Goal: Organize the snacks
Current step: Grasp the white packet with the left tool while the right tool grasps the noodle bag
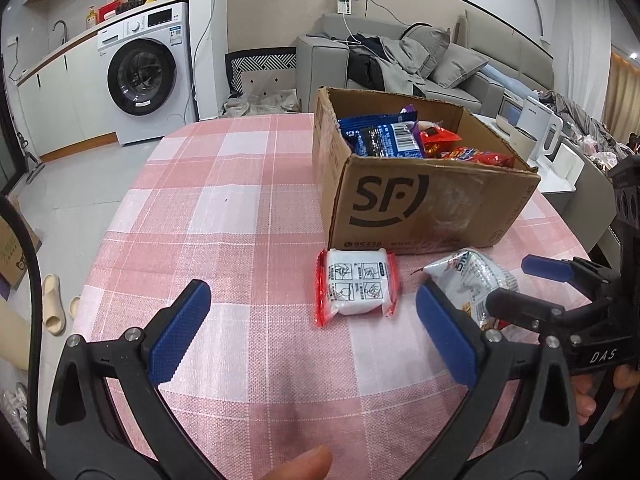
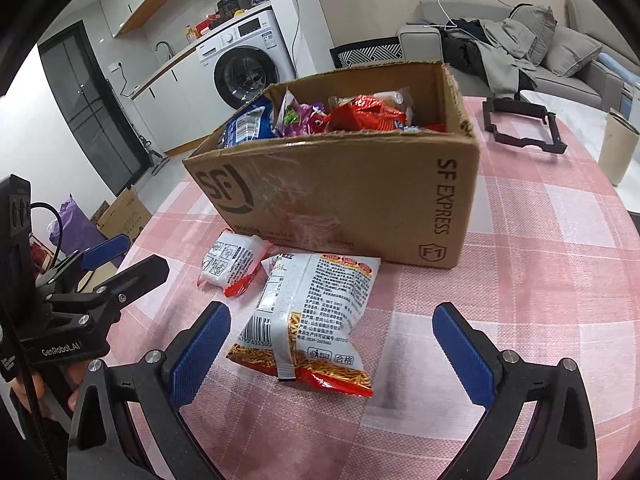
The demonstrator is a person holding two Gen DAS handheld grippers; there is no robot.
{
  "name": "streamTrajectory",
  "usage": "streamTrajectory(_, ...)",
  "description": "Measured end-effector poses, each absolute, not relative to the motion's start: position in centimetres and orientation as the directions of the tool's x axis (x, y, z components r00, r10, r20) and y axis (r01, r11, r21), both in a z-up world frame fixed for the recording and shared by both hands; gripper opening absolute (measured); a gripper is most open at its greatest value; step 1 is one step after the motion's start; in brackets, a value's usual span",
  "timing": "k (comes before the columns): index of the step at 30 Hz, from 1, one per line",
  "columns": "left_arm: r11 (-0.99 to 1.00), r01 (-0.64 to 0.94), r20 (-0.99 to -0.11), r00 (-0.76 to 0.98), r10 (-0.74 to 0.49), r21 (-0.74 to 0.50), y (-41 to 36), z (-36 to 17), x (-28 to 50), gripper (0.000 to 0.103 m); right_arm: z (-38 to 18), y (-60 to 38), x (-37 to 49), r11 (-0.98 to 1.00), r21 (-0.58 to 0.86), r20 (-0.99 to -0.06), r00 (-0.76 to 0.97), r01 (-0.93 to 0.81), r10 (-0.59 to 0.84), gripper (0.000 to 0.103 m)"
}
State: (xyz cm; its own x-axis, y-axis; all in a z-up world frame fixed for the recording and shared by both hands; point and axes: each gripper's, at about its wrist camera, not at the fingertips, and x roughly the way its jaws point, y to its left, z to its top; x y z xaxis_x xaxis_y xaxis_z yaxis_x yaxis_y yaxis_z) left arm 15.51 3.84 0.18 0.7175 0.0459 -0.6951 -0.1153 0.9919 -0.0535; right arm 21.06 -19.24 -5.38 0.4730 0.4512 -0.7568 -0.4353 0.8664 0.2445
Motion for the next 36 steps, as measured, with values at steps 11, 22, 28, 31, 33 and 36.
streamTrajectory(11,0.993,-0.107,-0.722,0.691,0.045,-0.040,3.5,-1.0,16.7,0.102,-7.5,-18.7,22.6,0.874,0.274,-0.774,0.447,-0.402,0.448,0.103)
streamTrajectory(22,0.993,-0.105,-0.753,0.657,0.034,-0.047,3.5,-2.7,18.5,0.102,-7.9,-19.3,22.2,0.875,0.228,-0.787,0.448,-0.427,0.424,0.102)
streamTrajectory(28,0.996,-0.080,-0.777,0.629,0.020,-0.039,3.3,-3.6,19.9,0.102,-8.0,-19.2,22.4,0.870,0.246,-0.789,0.433,-0.427,0.435,0.095)
streamTrajectory(31,0.996,-0.073,-0.784,0.621,0.011,-0.044,3.3,-3.9,20.5,0.102,-8.1,-18.8,22.5,0.864,0.254,-0.790,0.422,-0.436,0.445,0.090)
streamTrajectory(33,0.997,-0.067,-0.789,0.614,0.005,-0.047,3.2,-4.2,20.8,0.102,-8.2,-18.6,22.4,0.856,0.262,-0.787,0.415,-0.445,0.457,0.085)
streamTrajectory(36,0.998,-0.058,-0.796,0.606,0.010,-0.031,2.9,-4.5,21.2,0.102,-8.2,-18.4,22.2,0.854,0.260,-0.785,0.417,-0.450,0.458,0.084)
